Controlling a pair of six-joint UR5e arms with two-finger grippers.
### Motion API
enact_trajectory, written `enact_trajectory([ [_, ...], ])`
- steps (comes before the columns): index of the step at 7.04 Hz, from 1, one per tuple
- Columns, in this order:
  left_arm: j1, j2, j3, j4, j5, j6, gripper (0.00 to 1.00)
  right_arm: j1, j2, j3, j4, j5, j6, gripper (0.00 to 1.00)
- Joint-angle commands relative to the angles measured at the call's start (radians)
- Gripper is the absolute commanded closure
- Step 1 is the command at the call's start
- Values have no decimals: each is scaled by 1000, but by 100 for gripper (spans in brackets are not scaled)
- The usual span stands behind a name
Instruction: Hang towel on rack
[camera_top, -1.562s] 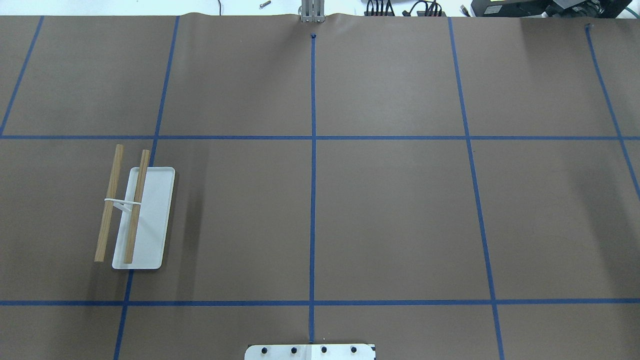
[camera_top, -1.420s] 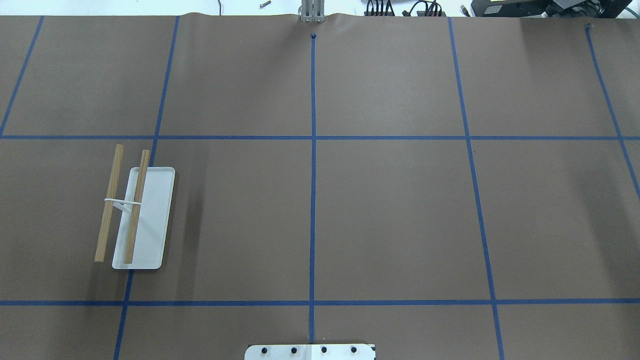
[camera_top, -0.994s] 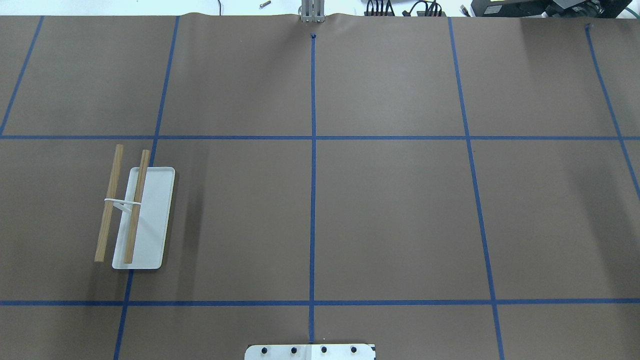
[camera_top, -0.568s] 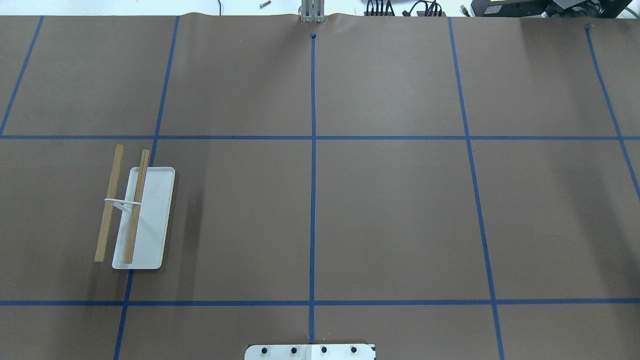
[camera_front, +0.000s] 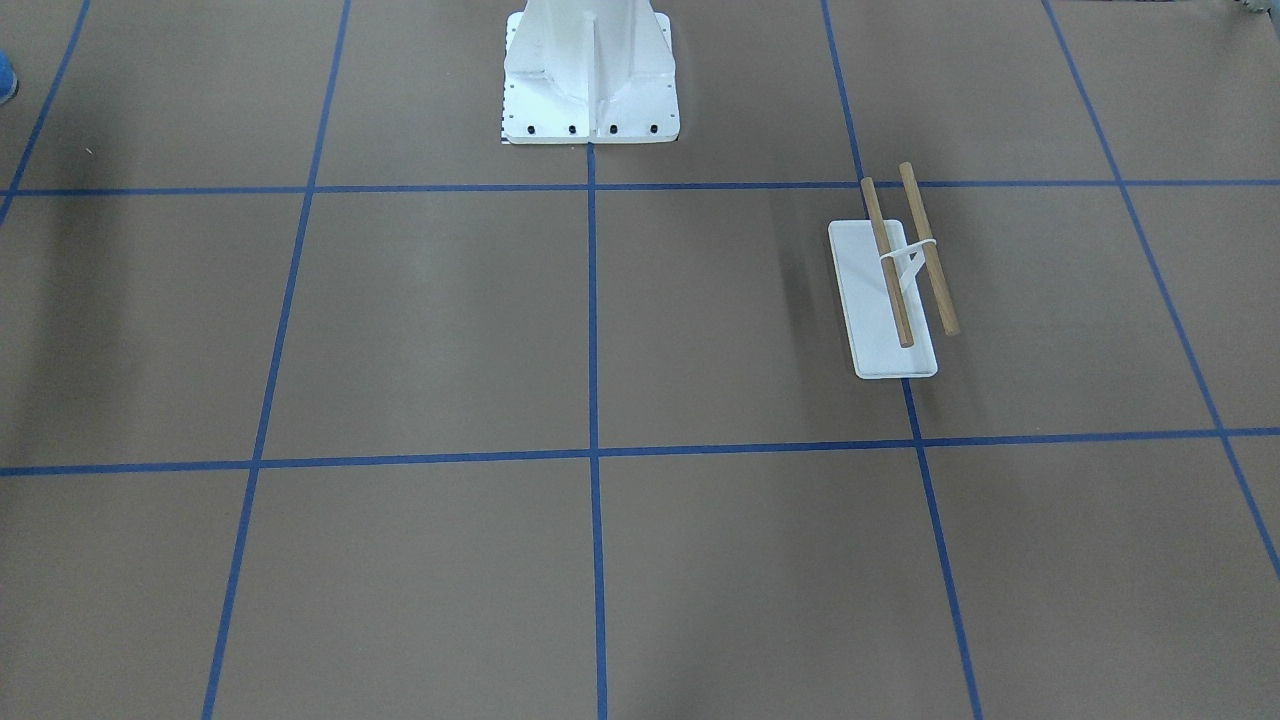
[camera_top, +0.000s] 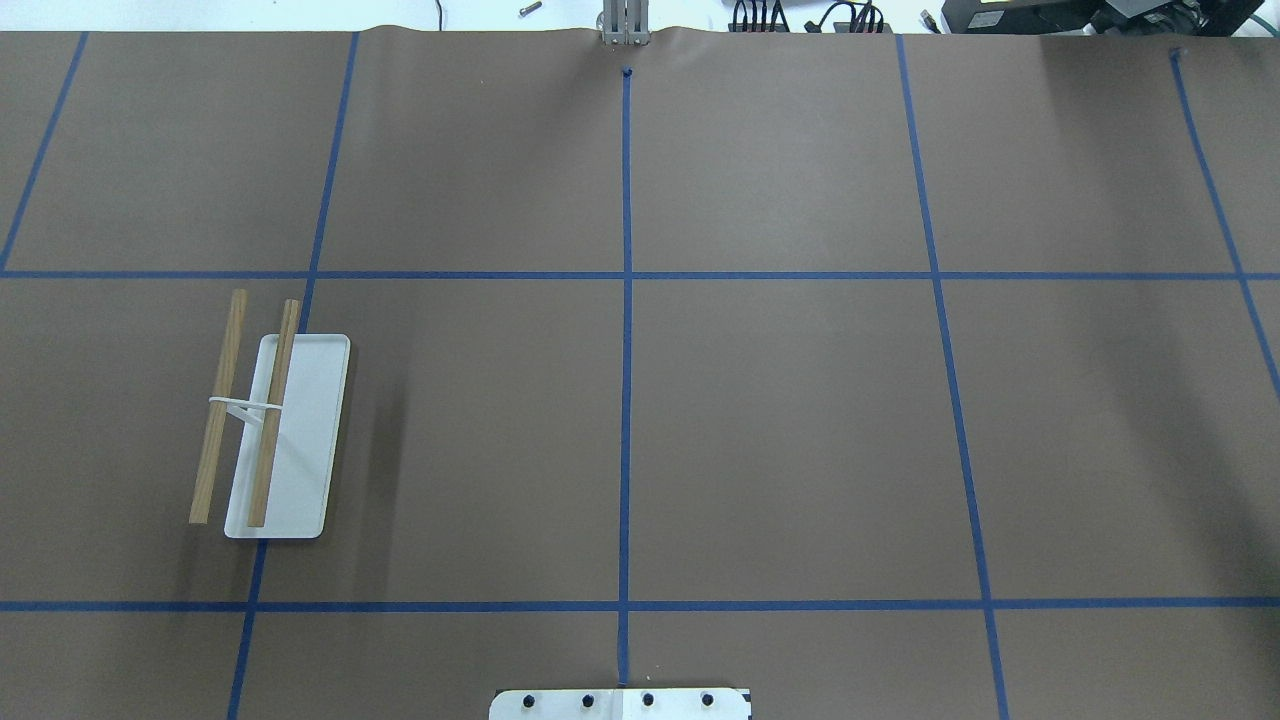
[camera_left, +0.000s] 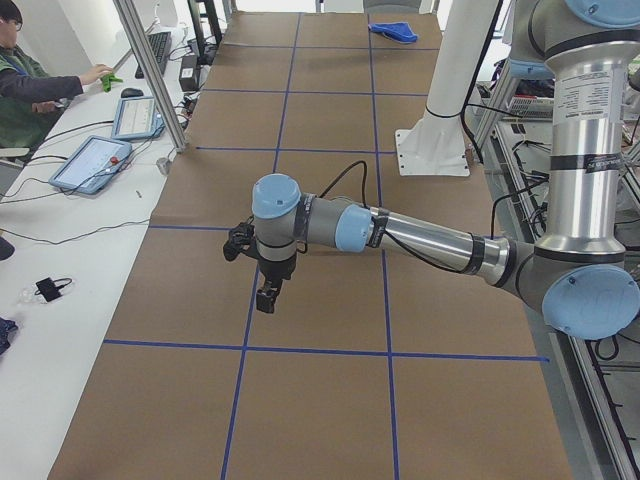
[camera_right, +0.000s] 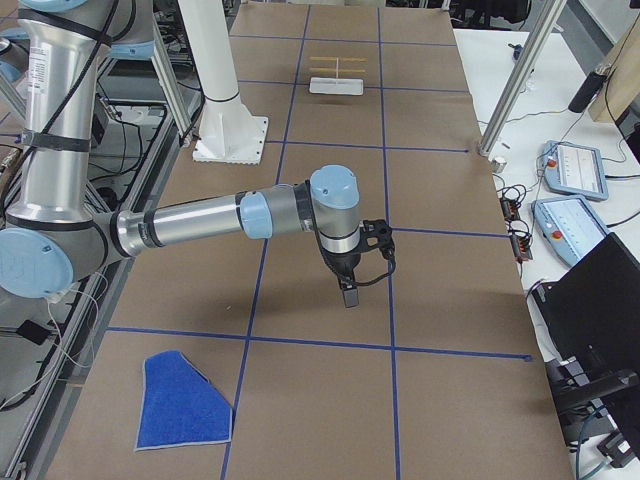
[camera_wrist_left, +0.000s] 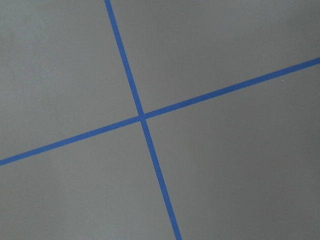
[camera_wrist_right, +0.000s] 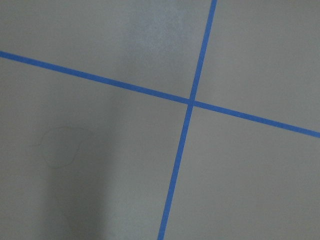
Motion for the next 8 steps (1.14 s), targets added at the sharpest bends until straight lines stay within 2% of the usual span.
enact_trajectory([
  [1,-1,-37,-3,-41,-1,2,1,2,-150,91,8,-7,-19,0],
  [2,-1,-45,13,-141,-1,-4,1,2,-208,99,8,-21,-27,0],
  [3,-3,-54,28,-186,-10,-49,1,2,-270,98,8,-67,-85,0],
  [4,-1,-56,23,-188,-12,-82,1,4,-328,81,55,-96,-136,0],
  [5,-1,-57,22,-188,-10,-82,1,4,-379,25,163,-102,-138,0],
  [7,-3,-60,14,-190,-10,-84,1,4,-384,-284,550,-75,-130,0],
  [8,-3,-59,8,-200,-10,-87,1,4,-385,-415,701,-47,-131,0],
])
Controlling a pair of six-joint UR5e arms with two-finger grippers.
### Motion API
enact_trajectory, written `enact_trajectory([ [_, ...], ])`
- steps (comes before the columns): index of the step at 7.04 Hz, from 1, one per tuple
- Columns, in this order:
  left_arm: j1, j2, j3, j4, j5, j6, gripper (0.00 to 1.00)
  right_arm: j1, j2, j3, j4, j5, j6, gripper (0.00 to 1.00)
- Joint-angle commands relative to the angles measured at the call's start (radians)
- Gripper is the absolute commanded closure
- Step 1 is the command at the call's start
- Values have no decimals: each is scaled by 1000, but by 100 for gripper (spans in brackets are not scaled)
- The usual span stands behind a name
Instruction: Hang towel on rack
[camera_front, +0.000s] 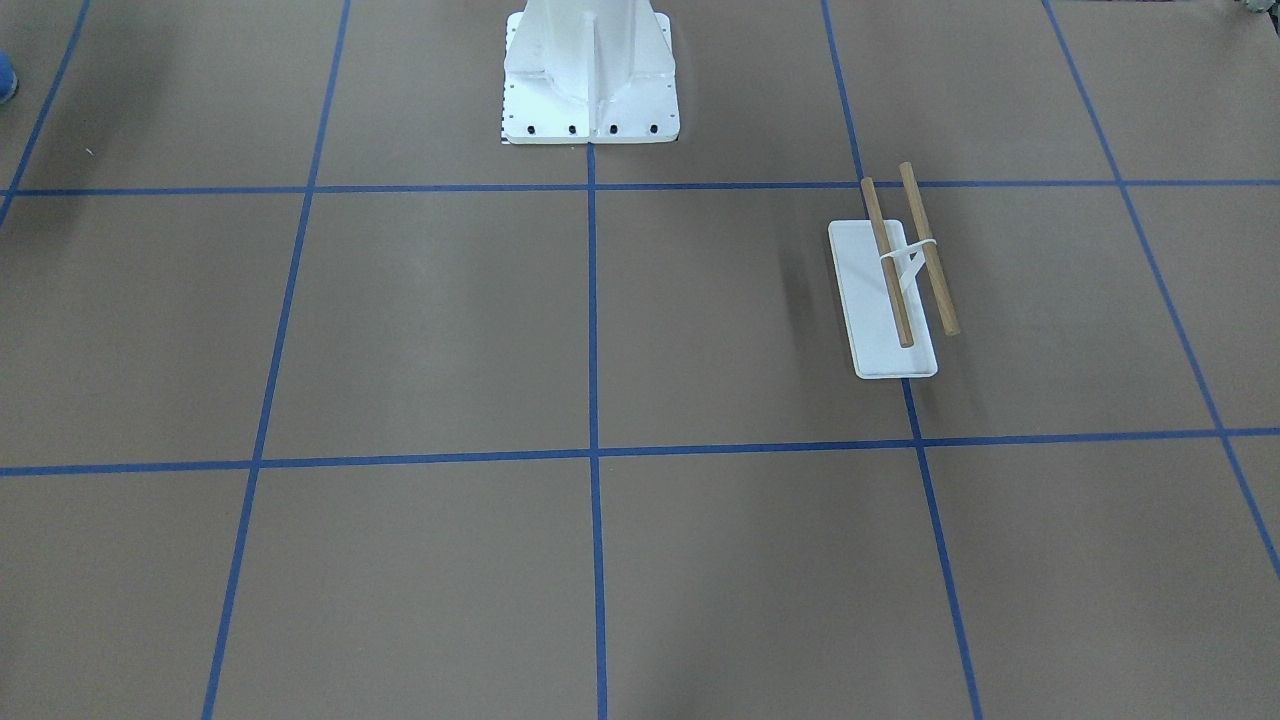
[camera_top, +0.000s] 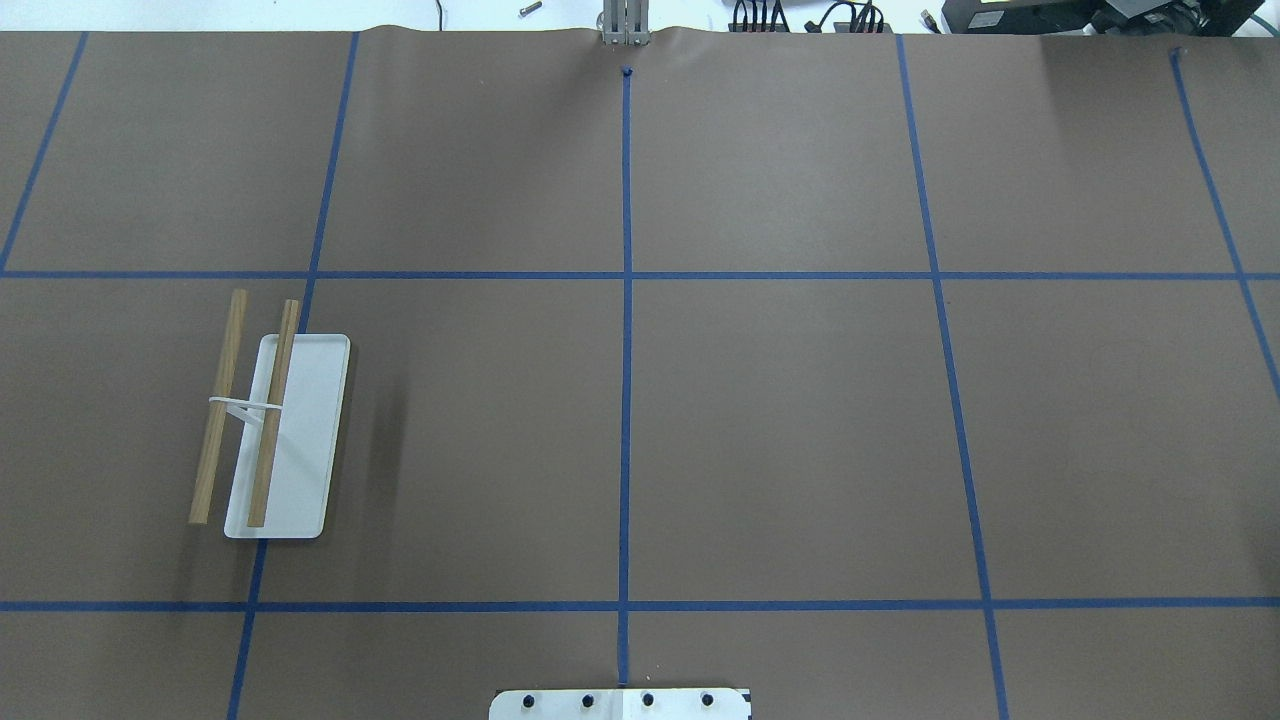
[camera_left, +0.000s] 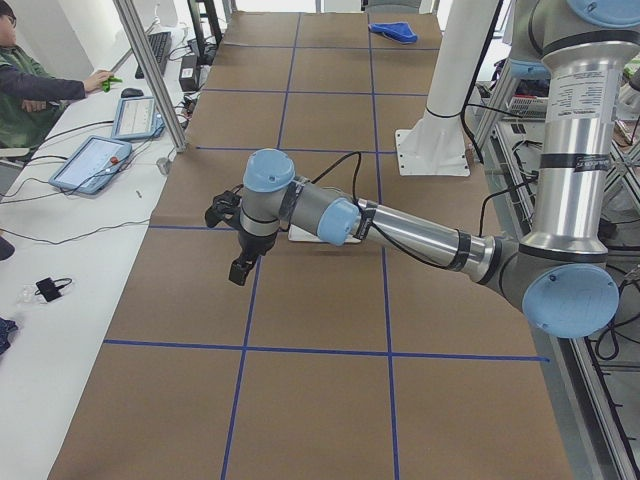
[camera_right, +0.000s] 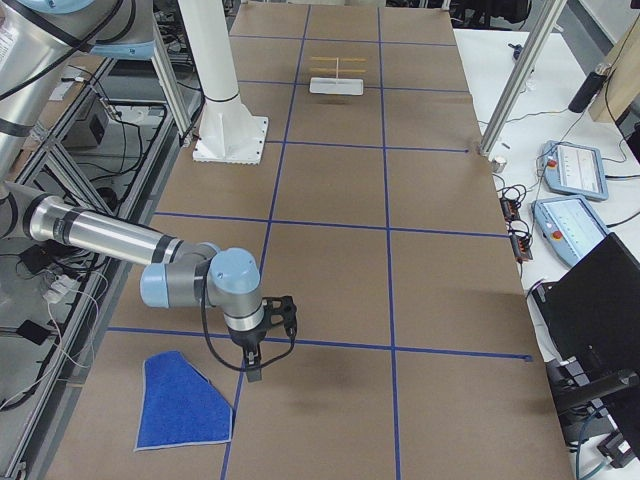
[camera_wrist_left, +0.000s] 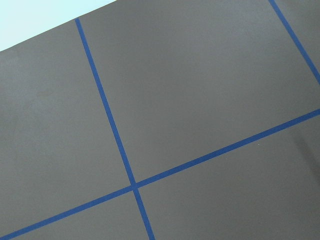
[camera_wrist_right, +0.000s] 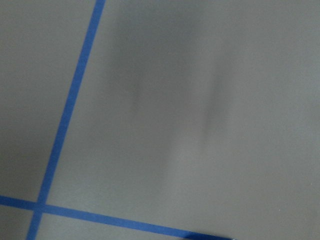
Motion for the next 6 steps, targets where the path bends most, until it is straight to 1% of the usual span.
enact_trajectory([
  [1,1,2,-5,-27,-1,-15,1,0,-6,-284,346,50,7,0],
  [2,-1,2,-5,-32,0,-15,1,0,-8,-337,413,101,39,1],
  [3,1,2,-5,-32,0,-15,1,2,-12,-338,427,144,72,3],
  [4,1,0,-7,-33,0,-15,1,2,-12,-350,429,152,80,6],
  [6,1,0,-5,-33,0,-15,1,2,-12,-382,450,142,76,7],
])
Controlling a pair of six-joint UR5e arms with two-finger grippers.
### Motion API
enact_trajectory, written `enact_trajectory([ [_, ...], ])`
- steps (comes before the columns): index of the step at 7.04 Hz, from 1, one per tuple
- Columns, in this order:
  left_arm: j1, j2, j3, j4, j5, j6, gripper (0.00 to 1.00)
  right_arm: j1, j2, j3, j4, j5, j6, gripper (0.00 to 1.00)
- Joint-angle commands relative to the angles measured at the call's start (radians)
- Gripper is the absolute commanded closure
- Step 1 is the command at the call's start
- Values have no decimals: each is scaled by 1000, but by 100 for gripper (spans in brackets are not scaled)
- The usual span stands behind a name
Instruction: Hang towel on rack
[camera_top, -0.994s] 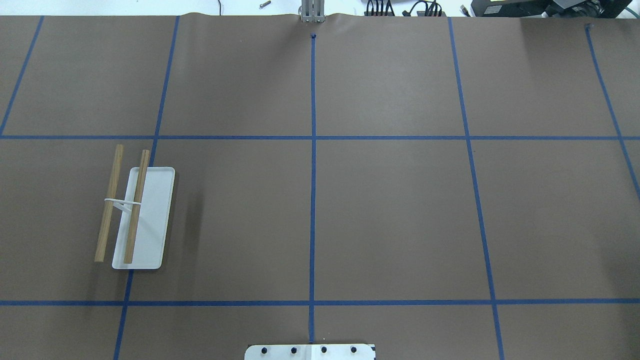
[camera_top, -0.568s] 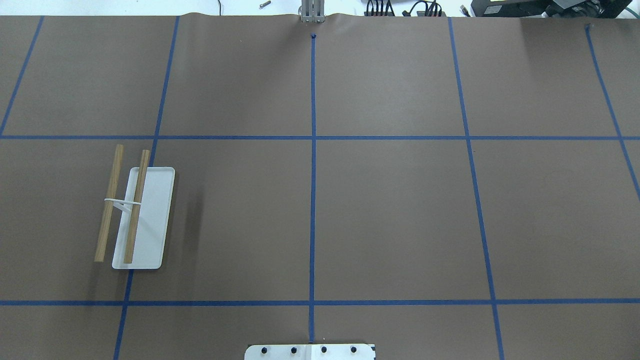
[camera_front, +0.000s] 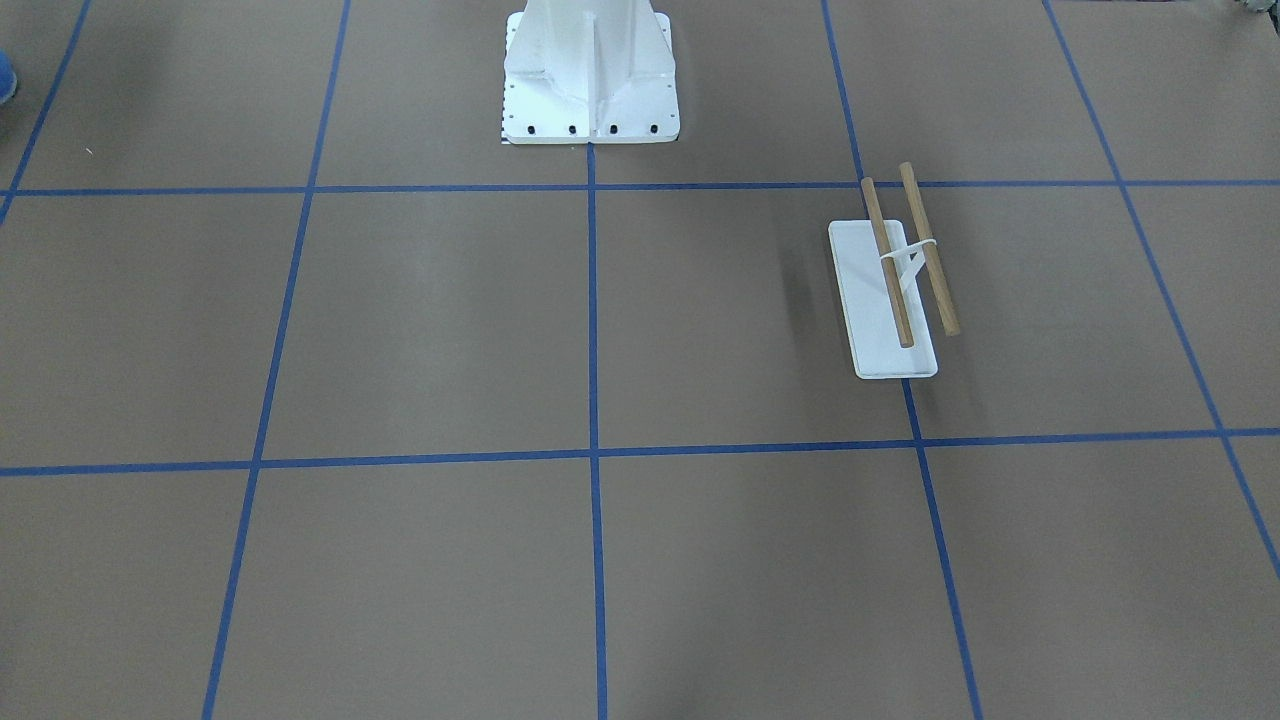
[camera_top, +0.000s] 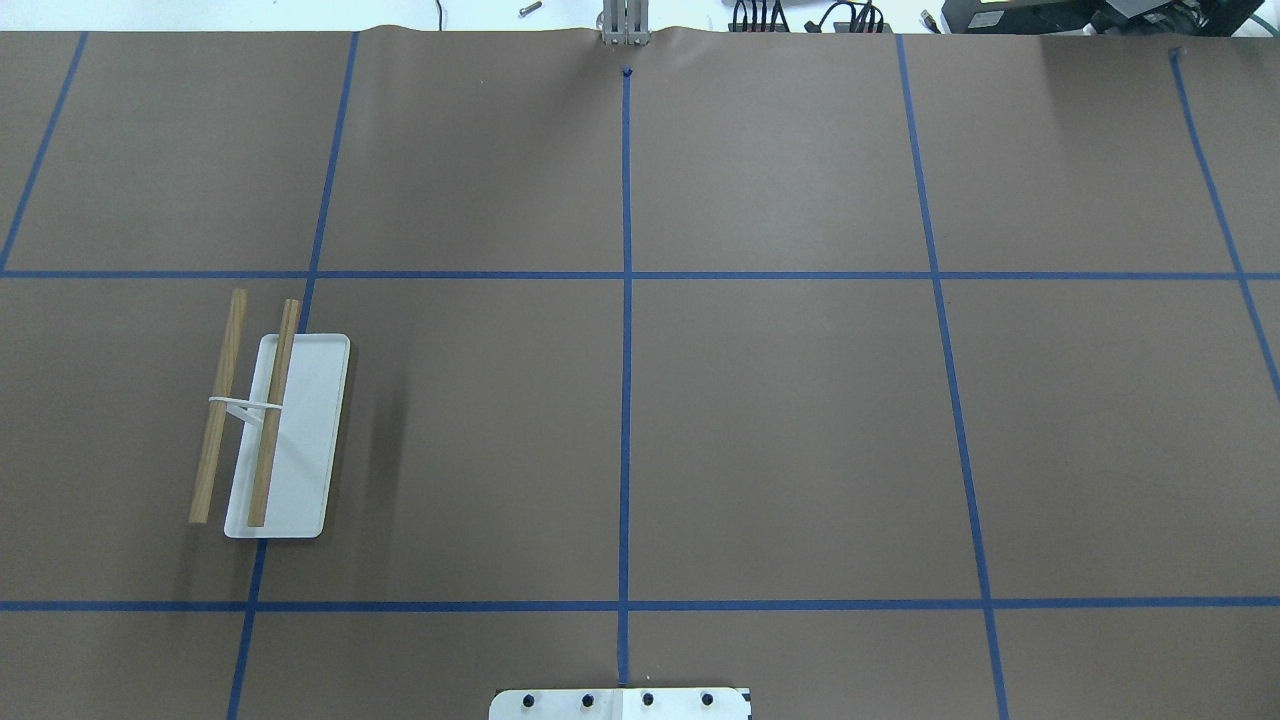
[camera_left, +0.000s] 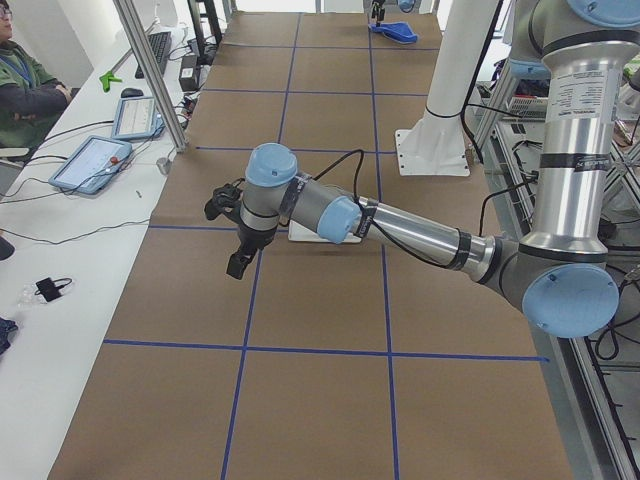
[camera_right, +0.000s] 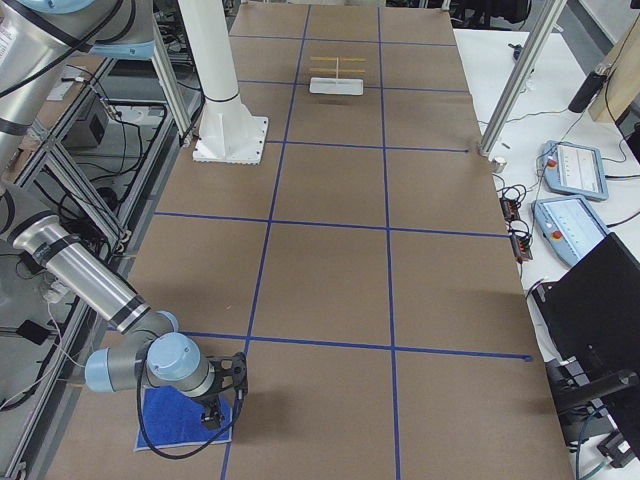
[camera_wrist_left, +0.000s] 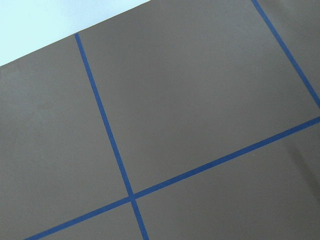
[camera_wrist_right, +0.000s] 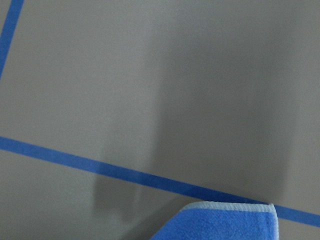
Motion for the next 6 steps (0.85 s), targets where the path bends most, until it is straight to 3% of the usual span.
enact_trajectory([
  [1,0,0,0,-5,0,0,1,0,1,-19,23,-3,1,10],
  [6,0,0,7,-20,0,-2,1,-1,15,-19,22,8,5,10],
])
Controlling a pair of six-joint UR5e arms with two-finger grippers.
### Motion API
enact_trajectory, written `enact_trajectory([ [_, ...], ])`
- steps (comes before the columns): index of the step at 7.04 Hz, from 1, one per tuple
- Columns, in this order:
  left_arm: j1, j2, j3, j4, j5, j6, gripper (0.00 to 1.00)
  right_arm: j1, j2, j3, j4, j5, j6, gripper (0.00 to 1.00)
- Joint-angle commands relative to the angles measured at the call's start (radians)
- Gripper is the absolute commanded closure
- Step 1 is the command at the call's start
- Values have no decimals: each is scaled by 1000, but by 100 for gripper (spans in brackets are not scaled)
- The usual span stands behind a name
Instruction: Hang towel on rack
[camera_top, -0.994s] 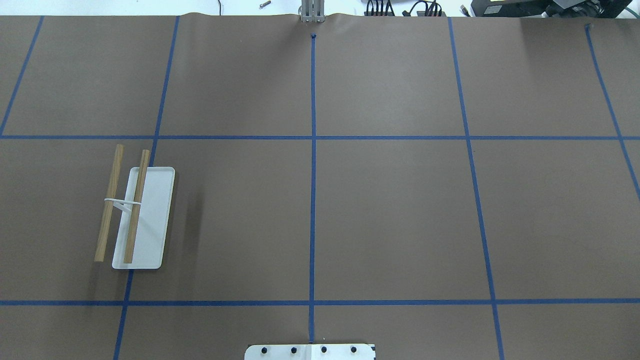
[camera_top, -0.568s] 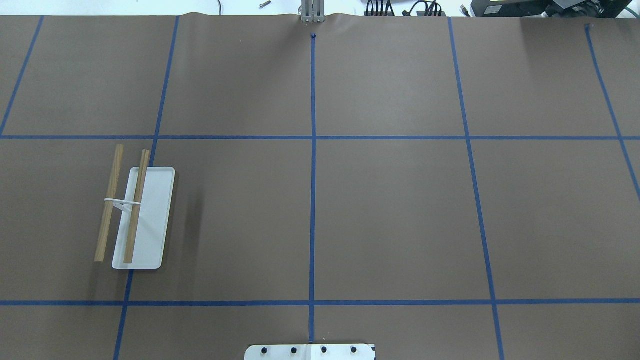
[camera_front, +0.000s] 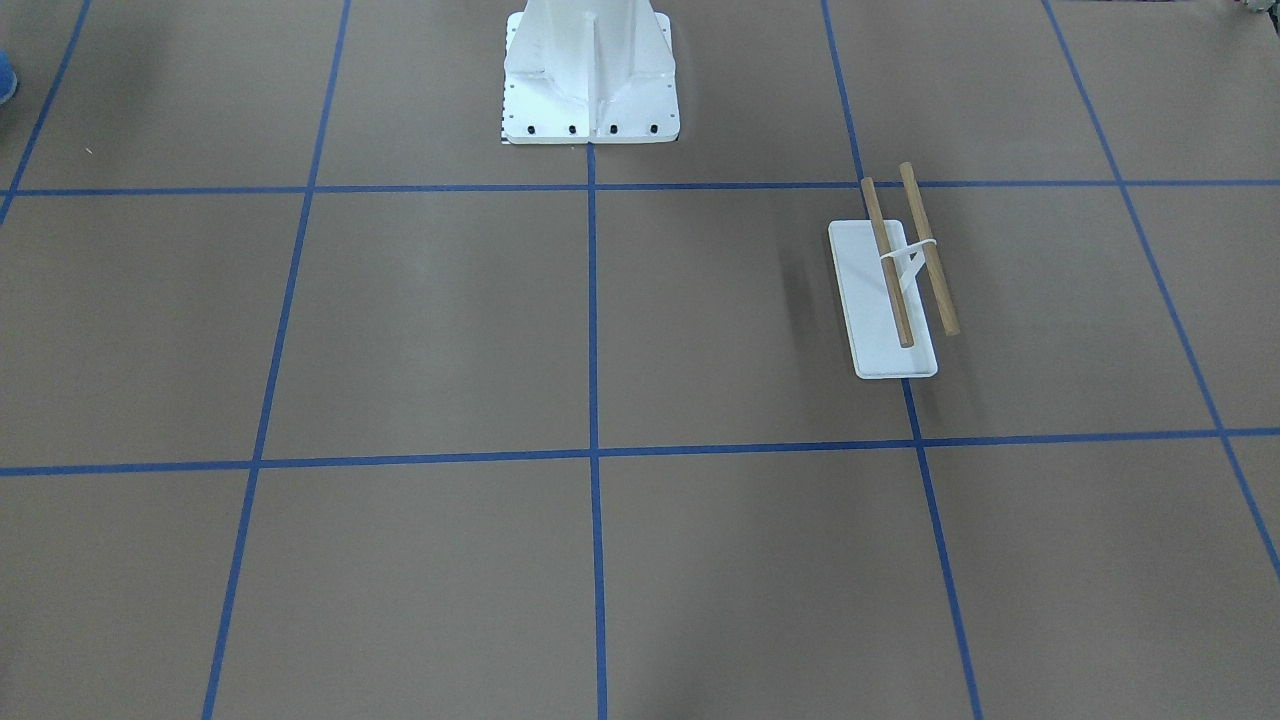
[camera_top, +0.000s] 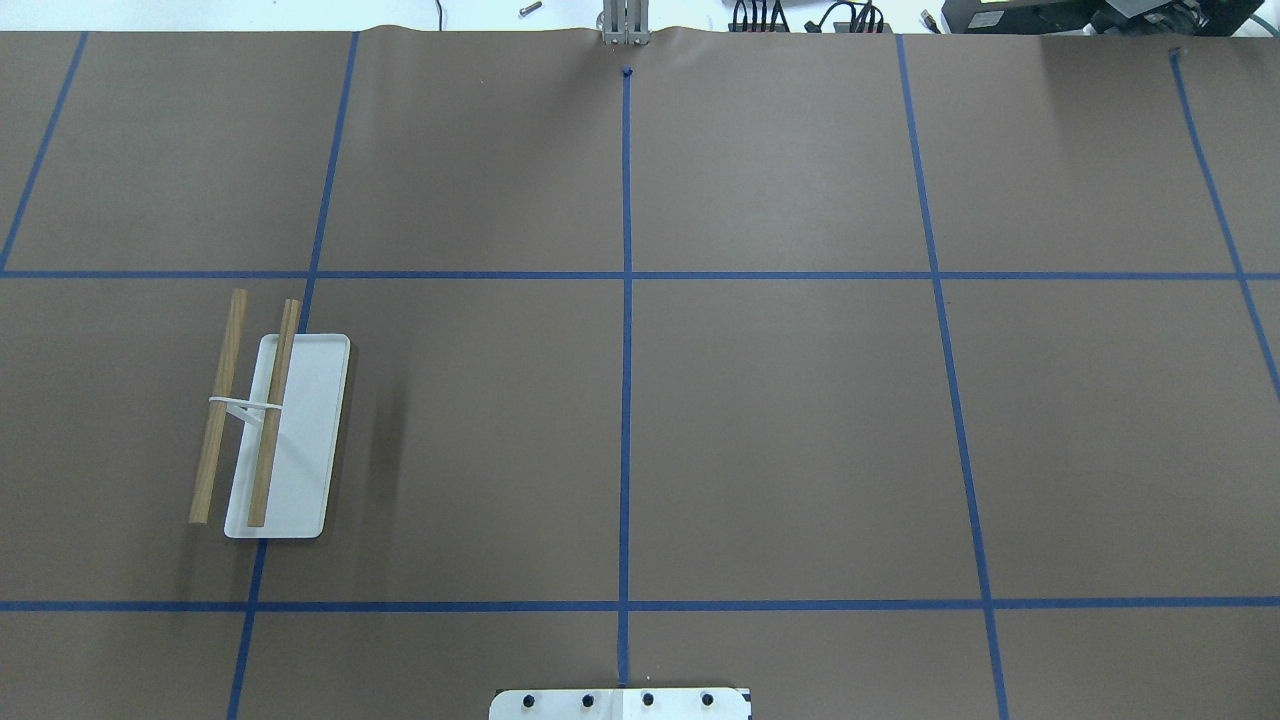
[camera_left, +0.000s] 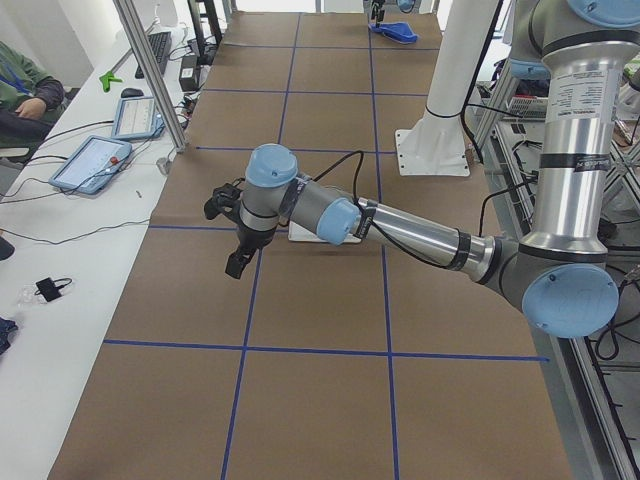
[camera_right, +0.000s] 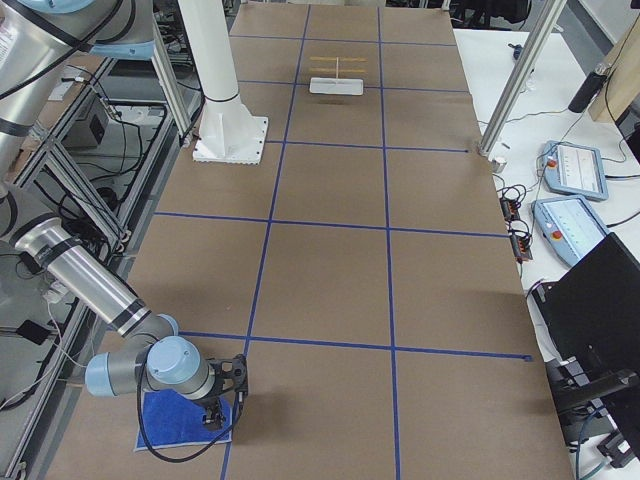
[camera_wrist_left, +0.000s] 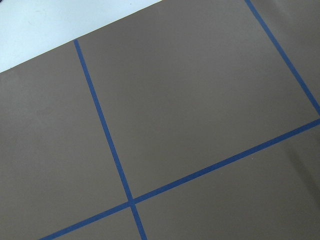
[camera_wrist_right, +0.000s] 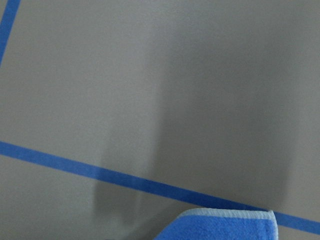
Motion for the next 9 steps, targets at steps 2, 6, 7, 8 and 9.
enact_trajectory([
  [2,0,0,1,0,0,0,1,0,1,-8,0,3,-2,10],
  [6,0,0,-1,-14,0,0,1,-2,10,-19,-11,20,6,20],
  [7,0,0,1,-14,0,0,1,-2,11,-20,-11,23,7,20],
  [8,0,0,-1,-16,0,0,1,-2,22,-26,-13,33,9,20],
  [9,-2,-2,-1,-16,0,0,1,-2,33,-38,-13,38,24,20],
])
